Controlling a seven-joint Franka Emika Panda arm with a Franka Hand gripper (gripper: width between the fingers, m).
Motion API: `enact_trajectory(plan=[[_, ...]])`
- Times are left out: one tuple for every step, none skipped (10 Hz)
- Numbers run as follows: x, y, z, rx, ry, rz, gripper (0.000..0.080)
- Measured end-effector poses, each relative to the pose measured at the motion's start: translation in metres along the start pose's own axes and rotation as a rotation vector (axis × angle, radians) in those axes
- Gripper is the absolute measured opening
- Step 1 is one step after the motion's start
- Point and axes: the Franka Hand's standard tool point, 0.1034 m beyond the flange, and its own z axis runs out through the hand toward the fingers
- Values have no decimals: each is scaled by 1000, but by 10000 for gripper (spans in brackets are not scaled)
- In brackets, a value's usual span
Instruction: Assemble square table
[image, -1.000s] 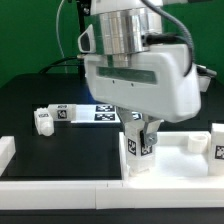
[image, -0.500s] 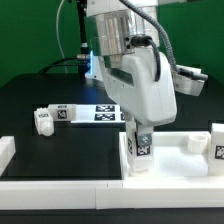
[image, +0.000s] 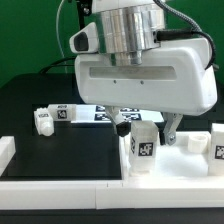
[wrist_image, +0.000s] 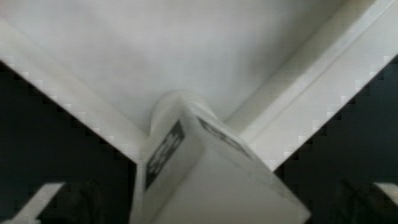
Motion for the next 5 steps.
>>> enact_trajectory(plan=[[0, 0, 0, 0, 0, -71, 645], [1, 1, 0, -18, 6, -209, 649], [0, 2, 1, -50, 13, -415, 649], [0, 3, 3, -55, 12, -565, 649], [0, 4, 4, -56, 11, -621, 649]])
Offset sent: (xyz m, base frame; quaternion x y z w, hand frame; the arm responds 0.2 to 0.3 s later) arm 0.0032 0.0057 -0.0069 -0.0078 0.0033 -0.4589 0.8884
